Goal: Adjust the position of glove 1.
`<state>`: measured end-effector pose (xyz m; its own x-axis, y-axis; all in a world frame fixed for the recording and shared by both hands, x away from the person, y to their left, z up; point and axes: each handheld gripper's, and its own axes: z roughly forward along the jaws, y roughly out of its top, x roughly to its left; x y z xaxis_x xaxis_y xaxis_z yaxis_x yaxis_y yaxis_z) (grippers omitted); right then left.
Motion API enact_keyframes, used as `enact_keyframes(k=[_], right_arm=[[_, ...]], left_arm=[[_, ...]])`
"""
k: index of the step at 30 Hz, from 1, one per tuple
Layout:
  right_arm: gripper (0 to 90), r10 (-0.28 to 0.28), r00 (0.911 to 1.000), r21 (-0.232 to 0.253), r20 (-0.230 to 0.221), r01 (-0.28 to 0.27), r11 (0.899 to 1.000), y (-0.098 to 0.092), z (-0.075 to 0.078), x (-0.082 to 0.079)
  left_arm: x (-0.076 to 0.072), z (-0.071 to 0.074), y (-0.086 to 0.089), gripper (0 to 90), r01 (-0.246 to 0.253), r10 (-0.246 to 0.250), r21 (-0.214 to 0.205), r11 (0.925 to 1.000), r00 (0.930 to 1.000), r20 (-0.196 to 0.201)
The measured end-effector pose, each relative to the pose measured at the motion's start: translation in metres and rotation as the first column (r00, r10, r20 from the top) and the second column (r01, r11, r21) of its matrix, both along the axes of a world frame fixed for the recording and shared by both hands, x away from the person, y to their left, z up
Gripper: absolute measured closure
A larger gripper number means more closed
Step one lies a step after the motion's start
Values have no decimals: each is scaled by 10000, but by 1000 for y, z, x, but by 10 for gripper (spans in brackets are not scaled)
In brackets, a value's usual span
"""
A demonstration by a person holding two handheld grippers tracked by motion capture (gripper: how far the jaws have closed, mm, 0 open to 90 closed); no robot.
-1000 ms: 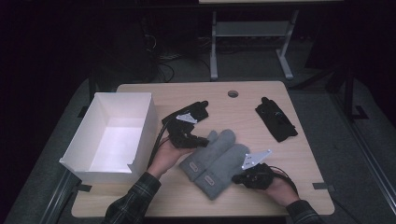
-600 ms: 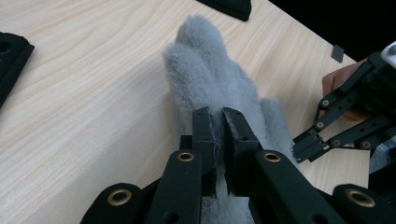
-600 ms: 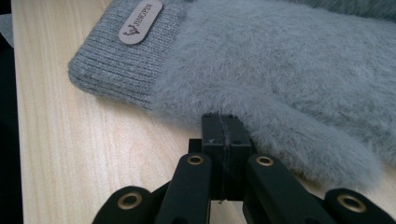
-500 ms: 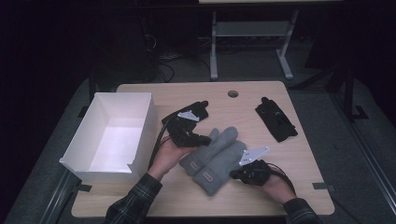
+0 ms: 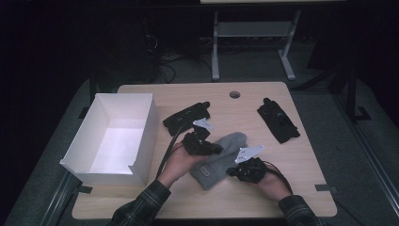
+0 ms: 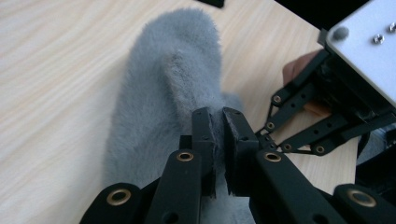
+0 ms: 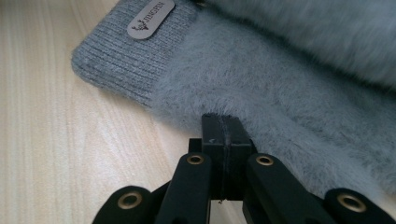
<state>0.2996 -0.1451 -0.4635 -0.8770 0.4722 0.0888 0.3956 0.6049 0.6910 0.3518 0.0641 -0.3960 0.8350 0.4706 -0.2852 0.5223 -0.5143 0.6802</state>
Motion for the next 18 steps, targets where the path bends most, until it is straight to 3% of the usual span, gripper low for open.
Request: enact_keyframes(k=[4,13,16,18], right_arm=[[900,-98,10000,19,3,98,10000,-2,-1,1],[900,-206,9998,46,47,206,9998,-5,-1,1],[900,-204,9998,78,74,204,9998,-6,0,0],[900,-193,9998,218,86,191,9996,-9,1,0]], left_arm=[[-5,-3,-9,838,159,-159,91,9998,9999,4],[-6,-2,-22,834,41,-44,-311,9995,9999,-95],[-6,-3,-23,781,124,-132,-468,9988,9998,-167],[-6,-2,-22,669,213,-226,-616,9979,9995,-203]])
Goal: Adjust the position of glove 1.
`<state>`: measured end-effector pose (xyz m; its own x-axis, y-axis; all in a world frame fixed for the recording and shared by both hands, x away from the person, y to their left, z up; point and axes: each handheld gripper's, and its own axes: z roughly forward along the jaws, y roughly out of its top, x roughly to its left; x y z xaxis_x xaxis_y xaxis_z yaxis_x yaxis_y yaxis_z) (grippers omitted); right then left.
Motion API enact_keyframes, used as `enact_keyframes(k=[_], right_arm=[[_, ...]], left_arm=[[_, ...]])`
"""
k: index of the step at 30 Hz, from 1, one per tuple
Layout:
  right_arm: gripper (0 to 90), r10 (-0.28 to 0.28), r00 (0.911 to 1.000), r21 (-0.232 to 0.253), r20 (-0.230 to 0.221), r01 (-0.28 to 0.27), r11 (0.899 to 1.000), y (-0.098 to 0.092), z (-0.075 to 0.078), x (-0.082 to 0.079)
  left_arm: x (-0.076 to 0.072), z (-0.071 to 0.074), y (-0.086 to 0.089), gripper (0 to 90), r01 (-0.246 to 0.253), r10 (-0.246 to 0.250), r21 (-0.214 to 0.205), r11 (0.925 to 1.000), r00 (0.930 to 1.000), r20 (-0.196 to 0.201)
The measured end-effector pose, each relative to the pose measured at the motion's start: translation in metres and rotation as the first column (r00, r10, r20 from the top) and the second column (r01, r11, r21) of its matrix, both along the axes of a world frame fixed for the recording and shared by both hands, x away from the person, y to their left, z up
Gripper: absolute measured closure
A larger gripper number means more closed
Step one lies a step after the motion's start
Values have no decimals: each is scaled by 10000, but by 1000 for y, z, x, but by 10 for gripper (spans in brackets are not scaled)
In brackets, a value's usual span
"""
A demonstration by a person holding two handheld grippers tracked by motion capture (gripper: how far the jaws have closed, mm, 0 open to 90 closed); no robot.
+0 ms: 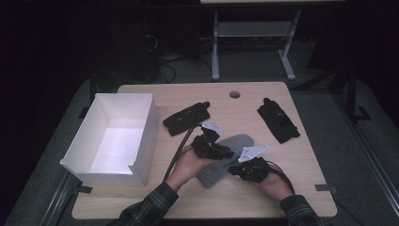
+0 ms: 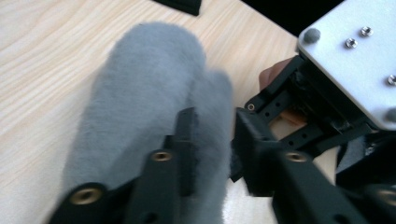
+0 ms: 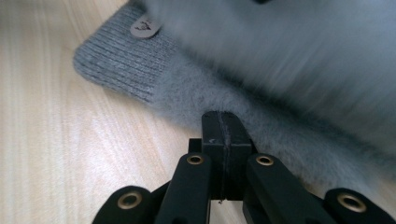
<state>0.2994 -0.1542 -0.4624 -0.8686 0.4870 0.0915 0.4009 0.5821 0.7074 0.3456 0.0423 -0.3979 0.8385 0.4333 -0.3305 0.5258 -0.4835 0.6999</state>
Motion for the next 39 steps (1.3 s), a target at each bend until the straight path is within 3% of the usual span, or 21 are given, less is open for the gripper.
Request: enact_keyframes(k=[3,6,7,10,15,22,27,33,39], right_arm=[[886,33,10000,140,-4,-33,9999,-5,3,-2],[800,61,9998,289,-173,-56,9996,-14,7,-8],[784,38,9999,268,-146,-34,9996,-16,8,-10],[714,-142,9998,3,-130,142,9999,-28,9,-17],[580,-812,9966,-102,-112,811,9967,-48,9,-15],[592,-1236,9923,77,-101,1237,9923,-55,9,-10],[798,-975,9951,12,-169,976,9952,-51,10,-12],[857,-656,9978,93,-122,657,9978,-44,11,-13],[866,-593,9982,22,-11,593,9982,-34,10,-11]], left_arm=[[-1,9,6,622,-38,47,-285,9996,9995,309],[1,18,18,610,-246,281,-420,9988,9961,831],[3,21,25,599,-367,404,-357,9987,9932,1088],[6,22,40,531,-586,612,-253,9980,9910,1193],[7,16,62,445,-380,376,-11,9993,9839,1750],[7,-5,84,416,-463,447,129,9988,9937,1032],[5,-21,88,404,-303,293,196,9993,9984,487],[6,-33,83,402,-10,1,453,9990,9998,189],[5,-35,78,677,244,-238,560,9981,9997,-109]])
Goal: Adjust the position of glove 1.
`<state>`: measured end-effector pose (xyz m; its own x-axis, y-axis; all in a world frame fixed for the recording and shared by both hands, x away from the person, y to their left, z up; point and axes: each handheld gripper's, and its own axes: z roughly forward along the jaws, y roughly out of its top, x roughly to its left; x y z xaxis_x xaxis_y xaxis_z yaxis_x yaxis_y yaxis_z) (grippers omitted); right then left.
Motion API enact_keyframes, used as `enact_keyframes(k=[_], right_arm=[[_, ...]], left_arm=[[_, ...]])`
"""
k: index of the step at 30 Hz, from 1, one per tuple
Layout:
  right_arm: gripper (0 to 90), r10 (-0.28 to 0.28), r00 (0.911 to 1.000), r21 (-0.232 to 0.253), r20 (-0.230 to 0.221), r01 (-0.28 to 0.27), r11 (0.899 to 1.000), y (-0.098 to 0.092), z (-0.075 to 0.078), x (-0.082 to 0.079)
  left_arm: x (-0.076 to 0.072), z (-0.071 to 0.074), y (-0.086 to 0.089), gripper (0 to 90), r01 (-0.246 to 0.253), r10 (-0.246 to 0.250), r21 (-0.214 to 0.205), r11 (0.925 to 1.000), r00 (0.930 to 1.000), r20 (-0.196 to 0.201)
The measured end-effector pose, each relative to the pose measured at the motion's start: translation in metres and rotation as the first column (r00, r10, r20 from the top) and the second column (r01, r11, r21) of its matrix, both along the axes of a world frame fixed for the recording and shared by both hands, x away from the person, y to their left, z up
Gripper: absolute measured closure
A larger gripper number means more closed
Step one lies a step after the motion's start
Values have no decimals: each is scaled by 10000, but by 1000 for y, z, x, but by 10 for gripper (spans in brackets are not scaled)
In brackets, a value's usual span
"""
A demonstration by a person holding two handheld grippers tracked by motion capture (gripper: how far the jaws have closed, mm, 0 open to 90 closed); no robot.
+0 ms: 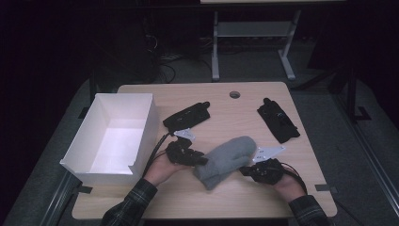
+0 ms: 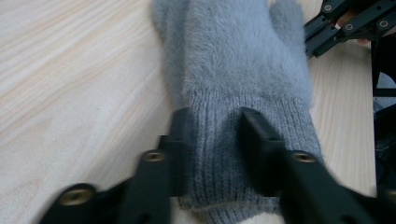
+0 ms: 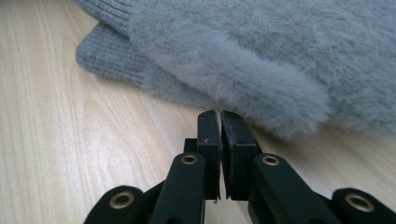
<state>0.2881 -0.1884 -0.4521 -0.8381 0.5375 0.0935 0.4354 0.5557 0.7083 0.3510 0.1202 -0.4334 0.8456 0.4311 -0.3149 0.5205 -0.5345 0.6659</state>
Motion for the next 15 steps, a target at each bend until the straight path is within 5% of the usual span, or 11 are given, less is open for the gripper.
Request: enact_keyframes(k=[5,13,15], right_arm=[[874,-76,9999,76,100,76,9999,4,1,1],[889,-549,9961,588,688,509,9970,0,10,3],[889,-651,9947,665,794,598,9960,0,13,5]], left_arm=[[-4,11,-4,787,-96,96,142,9999,10000,-4],[-15,29,-4,794,-246,236,-706,9972,9996,-161],[-18,30,-5,793,-300,295,-584,9978,9995,-102]])
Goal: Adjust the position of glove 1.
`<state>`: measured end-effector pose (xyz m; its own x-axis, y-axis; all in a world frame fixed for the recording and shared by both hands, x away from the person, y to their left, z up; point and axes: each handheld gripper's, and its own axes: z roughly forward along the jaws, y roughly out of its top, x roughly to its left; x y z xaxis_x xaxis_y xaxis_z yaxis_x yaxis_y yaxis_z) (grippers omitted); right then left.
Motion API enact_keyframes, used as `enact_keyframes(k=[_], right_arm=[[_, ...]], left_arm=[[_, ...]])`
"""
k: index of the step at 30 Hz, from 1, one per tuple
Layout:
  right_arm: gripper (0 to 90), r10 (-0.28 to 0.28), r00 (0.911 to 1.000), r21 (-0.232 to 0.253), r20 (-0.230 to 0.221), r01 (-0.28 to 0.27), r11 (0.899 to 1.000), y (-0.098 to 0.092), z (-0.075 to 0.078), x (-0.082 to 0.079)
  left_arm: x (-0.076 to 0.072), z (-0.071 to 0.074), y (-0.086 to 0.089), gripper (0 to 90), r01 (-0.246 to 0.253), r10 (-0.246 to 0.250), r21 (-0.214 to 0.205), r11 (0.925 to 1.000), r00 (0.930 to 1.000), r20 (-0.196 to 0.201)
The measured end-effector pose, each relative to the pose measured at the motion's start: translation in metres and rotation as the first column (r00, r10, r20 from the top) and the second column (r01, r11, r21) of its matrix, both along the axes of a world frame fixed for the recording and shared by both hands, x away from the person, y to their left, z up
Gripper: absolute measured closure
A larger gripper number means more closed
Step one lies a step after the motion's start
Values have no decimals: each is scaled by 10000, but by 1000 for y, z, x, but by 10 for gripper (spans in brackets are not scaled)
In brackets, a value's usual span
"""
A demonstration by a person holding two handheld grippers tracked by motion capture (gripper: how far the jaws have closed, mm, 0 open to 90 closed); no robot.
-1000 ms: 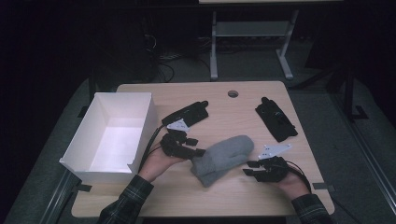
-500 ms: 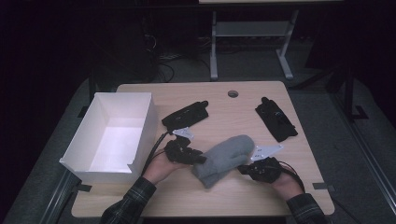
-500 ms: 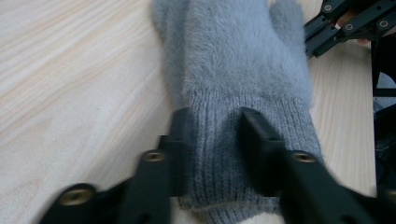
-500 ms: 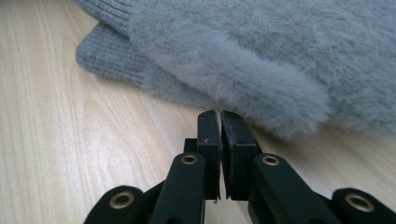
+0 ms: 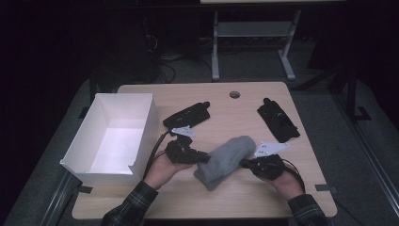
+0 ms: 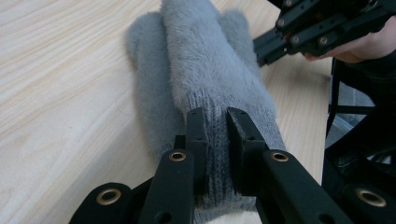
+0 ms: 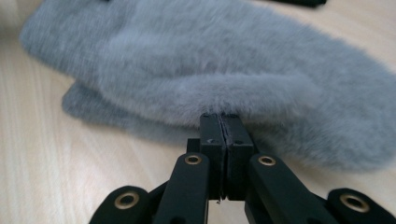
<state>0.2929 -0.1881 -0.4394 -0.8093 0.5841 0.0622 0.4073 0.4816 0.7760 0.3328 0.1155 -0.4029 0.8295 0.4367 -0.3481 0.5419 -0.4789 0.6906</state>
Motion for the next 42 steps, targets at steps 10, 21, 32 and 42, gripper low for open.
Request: enact_keyframes(k=[10,21,32,42], right_arm=[[889,-188,9995,-220,272,194,9996,12,-2,10],[690,-1007,9949,-645,3,1005,9928,-2,-10,17],[305,-1829,9810,-695,-644,1784,9815,-36,-27,19],[695,-1649,9846,-572,-580,1616,9852,-34,-30,23]], left_arm=[[-14,-18,6,739,-366,373,332,9988,9991,-208],[-10,-7,-2,328,-97,76,244,9997,9963,854],[14,6,-21,173,162,-211,286,9995,9830,1826],[30,-3,-32,153,70,-146,428,9991,9838,1787]])
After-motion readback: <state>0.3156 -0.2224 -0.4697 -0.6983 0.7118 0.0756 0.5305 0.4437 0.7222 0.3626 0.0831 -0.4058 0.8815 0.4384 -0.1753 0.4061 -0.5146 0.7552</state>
